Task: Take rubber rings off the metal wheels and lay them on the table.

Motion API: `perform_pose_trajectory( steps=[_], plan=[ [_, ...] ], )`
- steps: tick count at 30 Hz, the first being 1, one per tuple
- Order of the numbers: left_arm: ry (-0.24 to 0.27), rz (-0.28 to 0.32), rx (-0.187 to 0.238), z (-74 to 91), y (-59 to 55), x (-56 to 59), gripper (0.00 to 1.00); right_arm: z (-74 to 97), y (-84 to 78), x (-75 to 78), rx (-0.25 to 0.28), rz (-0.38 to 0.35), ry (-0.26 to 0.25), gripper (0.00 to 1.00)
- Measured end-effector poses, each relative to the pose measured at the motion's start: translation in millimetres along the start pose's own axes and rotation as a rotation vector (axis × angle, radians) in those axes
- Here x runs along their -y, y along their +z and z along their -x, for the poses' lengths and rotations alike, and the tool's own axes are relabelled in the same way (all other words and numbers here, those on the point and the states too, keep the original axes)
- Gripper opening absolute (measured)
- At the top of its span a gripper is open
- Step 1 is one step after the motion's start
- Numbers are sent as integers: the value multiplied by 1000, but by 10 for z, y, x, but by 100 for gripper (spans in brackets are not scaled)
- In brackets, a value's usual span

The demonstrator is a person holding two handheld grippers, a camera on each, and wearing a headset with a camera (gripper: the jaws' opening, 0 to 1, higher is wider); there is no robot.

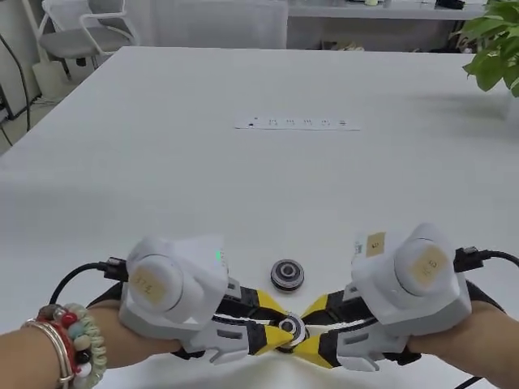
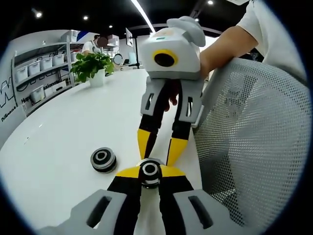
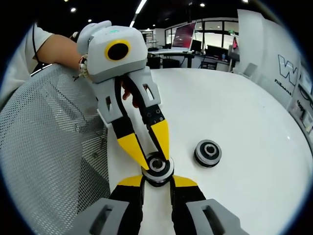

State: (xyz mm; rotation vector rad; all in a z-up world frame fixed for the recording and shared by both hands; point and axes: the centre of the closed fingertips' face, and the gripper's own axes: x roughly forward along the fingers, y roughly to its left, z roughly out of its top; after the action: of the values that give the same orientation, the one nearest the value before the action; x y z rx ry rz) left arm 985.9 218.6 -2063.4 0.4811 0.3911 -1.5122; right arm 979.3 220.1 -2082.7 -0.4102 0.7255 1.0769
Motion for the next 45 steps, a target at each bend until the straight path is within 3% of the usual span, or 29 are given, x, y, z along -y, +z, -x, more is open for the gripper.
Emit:
perform_pose_trajectory(
  steps=[8, 14, 16, 17, 21, 27, 30, 34, 38, 45],
  plan=[
    [0, 4, 0, 1, -1, -1, 8, 25, -24, 1, 6, -89, 28, 13],
    [0, 7, 0, 1, -3, -5, 8, 27, -29, -8, 8, -93, 33, 11],
    [0, 7, 1, 1, -3, -5, 8, 37, -92, 50, -23, -75, 3, 0],
    [0, 8, 1, 0, -3, -5, 8, 27, -80, 19, -8, -102, 23, 0],
    [1, 9, 2, -2, -3, -7, 8, 19, -85, 16, -21, -79, 8, 0],
    [3, 10, 4, -5, -2, -12, 8, 24, -84, 37, -30, -108, 0, 0],
    [5, 10, 4, -6, -1, -13, 8, 18, -82, 59, -62, -181, -17, 0],
    [6, 11, 4, -7, 0, -16, 8, 26, -86, 63, -53, -180, -22, 0],
    [6, 0, 2, -7, 1, -14, 8, 39, -92, 123, -56, -247, -47, 0],
    [7, -2, 2, -11, 2, -15, 8, 74, -76, 160, -33, -328, -47, 0]
  ],
)
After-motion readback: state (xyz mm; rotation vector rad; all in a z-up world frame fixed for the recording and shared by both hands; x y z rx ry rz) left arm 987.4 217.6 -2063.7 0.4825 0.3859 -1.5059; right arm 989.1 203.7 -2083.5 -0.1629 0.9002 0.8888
